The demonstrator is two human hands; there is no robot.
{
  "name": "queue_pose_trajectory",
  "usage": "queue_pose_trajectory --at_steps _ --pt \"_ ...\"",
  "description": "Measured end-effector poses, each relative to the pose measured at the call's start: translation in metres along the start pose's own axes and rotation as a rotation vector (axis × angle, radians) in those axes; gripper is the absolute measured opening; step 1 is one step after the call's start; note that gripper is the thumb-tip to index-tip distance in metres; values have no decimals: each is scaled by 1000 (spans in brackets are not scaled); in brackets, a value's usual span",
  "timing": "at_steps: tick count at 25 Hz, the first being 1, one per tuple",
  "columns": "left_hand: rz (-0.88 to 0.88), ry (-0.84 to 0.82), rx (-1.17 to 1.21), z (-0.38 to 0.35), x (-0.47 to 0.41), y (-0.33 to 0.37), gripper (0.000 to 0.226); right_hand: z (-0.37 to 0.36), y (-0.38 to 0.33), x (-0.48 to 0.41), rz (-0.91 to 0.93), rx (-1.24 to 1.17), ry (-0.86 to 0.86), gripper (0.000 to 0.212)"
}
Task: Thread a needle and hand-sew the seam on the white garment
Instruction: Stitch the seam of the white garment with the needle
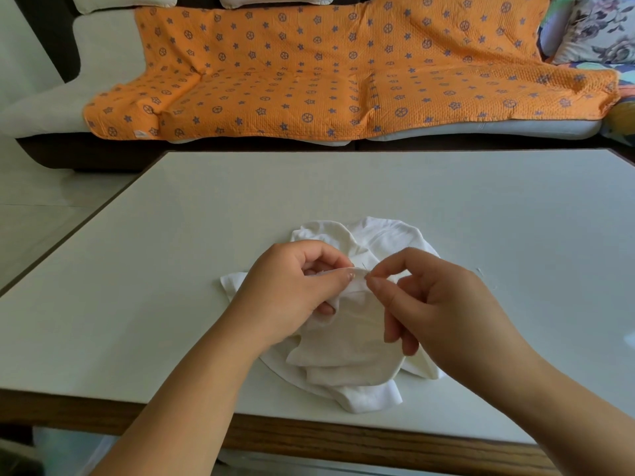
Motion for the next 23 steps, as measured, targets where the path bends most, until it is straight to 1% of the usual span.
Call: queue_pose_trajectory --at_steps 4,11,23 --pt "-2 -5 14 0 0 1 4 -2 7 -3 -82 35 -41 13" --pt "1 -25 32 -1 0 0 6 -4 9 -6 -89 56 -22 13" --pt "5 -15 13 1 0 -1 8 -4 8 -5 -104 40 -42 13"
Point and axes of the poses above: each hand's wrist, its own x-axis away from the middle knuckle, its own z-axis out of the back of the hand, y = z × x, the point moved 6 cm from there along -x, towards the middle knuckle, and after that the axes turned 6 degrees about x, right-handed, at the moved point
